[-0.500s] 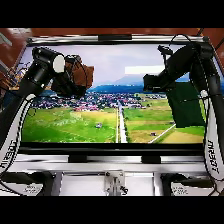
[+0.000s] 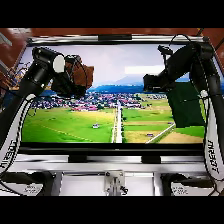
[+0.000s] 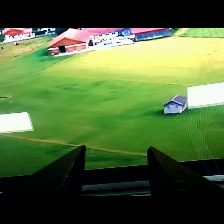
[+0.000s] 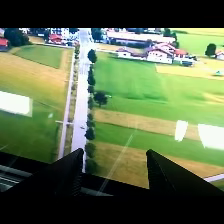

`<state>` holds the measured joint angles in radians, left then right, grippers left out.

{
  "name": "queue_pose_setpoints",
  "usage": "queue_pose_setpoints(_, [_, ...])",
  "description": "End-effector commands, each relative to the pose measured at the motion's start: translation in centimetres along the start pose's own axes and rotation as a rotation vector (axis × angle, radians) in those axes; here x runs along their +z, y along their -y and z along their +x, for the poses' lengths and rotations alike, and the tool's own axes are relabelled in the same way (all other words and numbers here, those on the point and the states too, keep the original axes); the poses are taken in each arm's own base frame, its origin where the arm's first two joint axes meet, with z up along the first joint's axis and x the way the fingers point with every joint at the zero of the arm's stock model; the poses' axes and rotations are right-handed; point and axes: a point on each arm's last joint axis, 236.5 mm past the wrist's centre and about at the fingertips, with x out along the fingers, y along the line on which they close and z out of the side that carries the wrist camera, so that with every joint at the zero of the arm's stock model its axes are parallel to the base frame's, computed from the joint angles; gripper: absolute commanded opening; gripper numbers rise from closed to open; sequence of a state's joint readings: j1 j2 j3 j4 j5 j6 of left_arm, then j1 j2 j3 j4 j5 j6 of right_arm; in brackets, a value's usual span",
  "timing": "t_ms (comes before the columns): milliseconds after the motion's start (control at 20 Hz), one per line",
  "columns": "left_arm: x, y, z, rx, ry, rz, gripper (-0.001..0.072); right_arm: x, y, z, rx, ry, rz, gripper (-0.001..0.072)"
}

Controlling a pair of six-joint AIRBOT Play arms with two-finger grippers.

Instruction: Fold the shirts.

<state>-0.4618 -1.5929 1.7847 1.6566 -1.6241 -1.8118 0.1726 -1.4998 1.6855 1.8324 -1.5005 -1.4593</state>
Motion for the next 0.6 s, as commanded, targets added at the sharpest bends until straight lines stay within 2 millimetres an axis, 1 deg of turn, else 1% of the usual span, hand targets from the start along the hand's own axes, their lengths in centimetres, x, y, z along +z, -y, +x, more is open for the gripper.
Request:
queue_pose_setpoints(0, [0.0,0.0,0.0,0.001,-0.001,0.0,0.0475,0.0,0.0,0.0,0.001,0.0,-0.001,0.0507])
queue_pose_setpoints(300, [0.0,0.0,0.0,0.0,-0.001,0.0,0.0475,0.0,0.0,0.0,0.0,0.0,-0.001,0.0507])
queue_pose_setpoints(350, [0.3,0.1,0.1,-0.003,0.011,0.0,0.0475,0.2,0.0,0.0,0.001,0.009,-0.001,0.0507])
queue_pose_setpoints(450, [2.2,0.6,0.2,-0.022,0.089,0.001,0.0475,2.0,-0.2,-0.1,0.008,0.086,-0.001,0.0506])
queue_pose_setpoints(500, [3.4,0.9,0.1,-0.034,0.138,0.001,0.0476,2.5,-0.3,-0.1,0.011,0.106,-0.001,0.0507])
queue_pose_setpoints(550, [4.5,1.2,0.0,-0.045,0.182,0.001,0.0475,2.6,-0.4,-0.1,0.016,0.11,-0.001,0.0507])
